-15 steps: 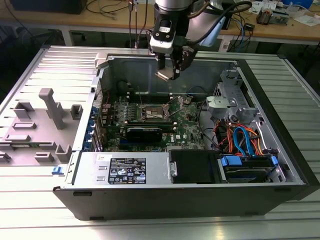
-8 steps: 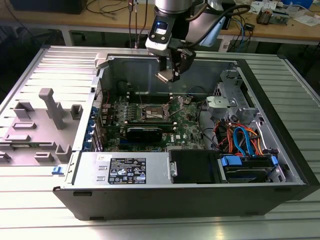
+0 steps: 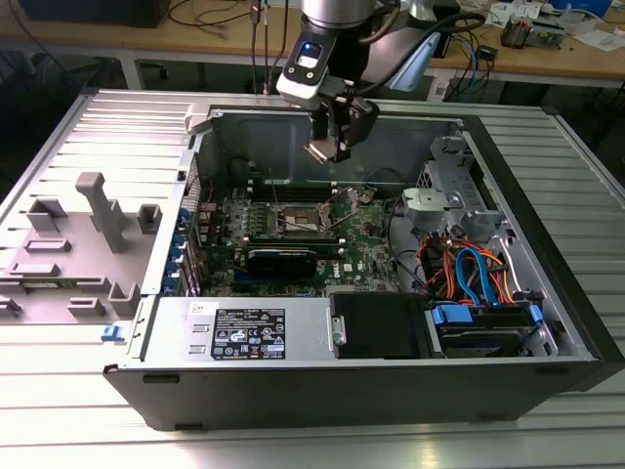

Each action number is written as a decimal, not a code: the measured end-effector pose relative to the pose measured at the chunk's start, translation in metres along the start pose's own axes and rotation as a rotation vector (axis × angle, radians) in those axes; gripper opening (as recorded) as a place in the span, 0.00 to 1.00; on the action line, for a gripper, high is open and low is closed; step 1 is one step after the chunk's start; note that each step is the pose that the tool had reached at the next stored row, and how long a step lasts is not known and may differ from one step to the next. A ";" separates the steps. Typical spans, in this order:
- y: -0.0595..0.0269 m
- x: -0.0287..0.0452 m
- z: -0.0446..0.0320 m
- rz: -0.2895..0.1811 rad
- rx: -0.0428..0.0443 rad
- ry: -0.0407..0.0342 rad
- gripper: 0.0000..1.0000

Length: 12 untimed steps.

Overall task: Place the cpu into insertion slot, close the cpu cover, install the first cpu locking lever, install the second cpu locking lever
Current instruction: 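Place the cpu into insertion slot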

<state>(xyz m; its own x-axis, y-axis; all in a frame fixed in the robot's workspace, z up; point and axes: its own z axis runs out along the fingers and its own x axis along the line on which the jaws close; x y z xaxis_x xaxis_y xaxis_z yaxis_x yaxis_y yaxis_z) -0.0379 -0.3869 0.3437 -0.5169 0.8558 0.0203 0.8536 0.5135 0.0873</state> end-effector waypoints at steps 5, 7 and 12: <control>-0.0002 0.0000 0.0015 0.056 -0.0004 -0.0045 0.55; -0.0002 -0.0001 0.0019 0.076 -0.0005 -0.0061 0.55; -0.0002 -0.0001 0.0021 0.093 -0.0007 -0.0075 0.55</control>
<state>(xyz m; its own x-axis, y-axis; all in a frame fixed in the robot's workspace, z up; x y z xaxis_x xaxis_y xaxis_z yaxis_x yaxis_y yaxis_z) -0.0379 -0.3869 0.3415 -0.4346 0.9004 0.0209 0.8980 0.4314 0.0862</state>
